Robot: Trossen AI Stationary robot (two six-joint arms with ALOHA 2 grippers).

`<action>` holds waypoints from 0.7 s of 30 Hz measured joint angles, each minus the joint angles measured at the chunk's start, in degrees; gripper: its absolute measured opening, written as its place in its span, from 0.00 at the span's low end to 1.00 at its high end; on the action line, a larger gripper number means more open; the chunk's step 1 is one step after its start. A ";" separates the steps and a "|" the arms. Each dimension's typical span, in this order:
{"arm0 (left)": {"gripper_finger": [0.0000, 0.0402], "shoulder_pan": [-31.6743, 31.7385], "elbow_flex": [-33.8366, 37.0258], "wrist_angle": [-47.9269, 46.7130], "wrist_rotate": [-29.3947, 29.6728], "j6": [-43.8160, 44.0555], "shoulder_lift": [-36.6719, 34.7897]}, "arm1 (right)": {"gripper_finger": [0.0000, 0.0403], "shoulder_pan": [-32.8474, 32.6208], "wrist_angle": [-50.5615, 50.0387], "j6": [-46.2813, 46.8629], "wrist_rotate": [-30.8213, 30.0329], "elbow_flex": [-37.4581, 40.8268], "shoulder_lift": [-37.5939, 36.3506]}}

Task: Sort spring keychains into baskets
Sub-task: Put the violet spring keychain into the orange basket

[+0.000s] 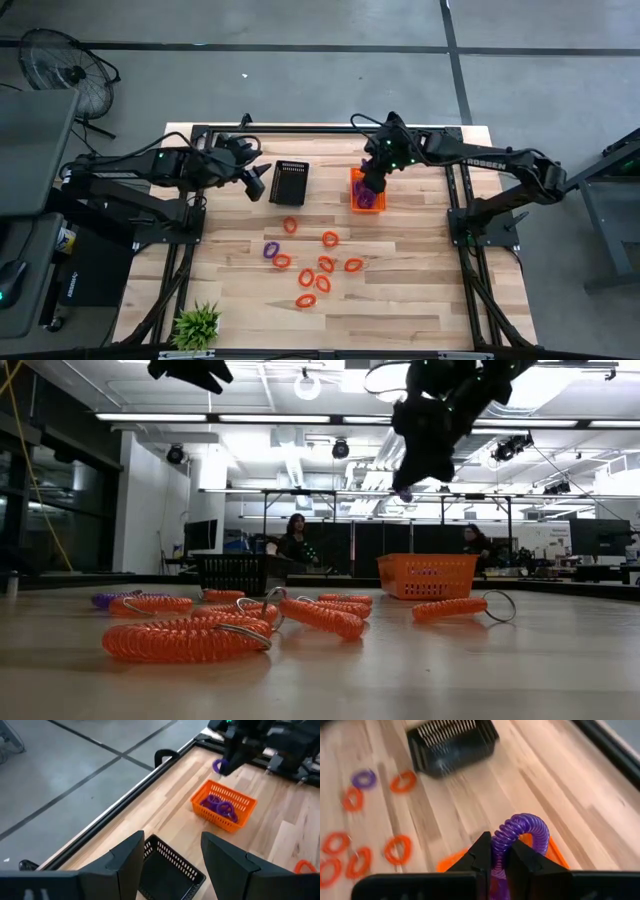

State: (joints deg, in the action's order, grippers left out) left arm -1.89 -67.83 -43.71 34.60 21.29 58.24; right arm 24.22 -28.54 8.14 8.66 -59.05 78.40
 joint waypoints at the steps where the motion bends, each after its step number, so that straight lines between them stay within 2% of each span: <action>1: 0.48 0.00 -0.05 -0.08 0.03 0.01 0.00 | 0.07 0.24 -0.83 -0.49 0.03 0.00 0.01; 9: 0.48 0.00 -0.03 -4.42 -0.84 0.67 0.11 | 0.08 0.03 -4.17 -1.11 0.24 0.16 0.03; 14: 0.48 0.00 0.23 -6.96 -2.97 1.76 0.11 | 0.07 0.01 -3.69 -0.12 1.08 4.05 0.03; 21: 0.48 0.00 7.69 -4.77 -7.30 5.77 -1.30 | 0.11 -0.21 3.91 4.31 3.77 10.11 0.12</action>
State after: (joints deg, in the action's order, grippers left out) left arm -1.89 -60.14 -48.48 27.29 27.06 56.94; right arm 24.01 -24.63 12.45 12.43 -48.94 78.52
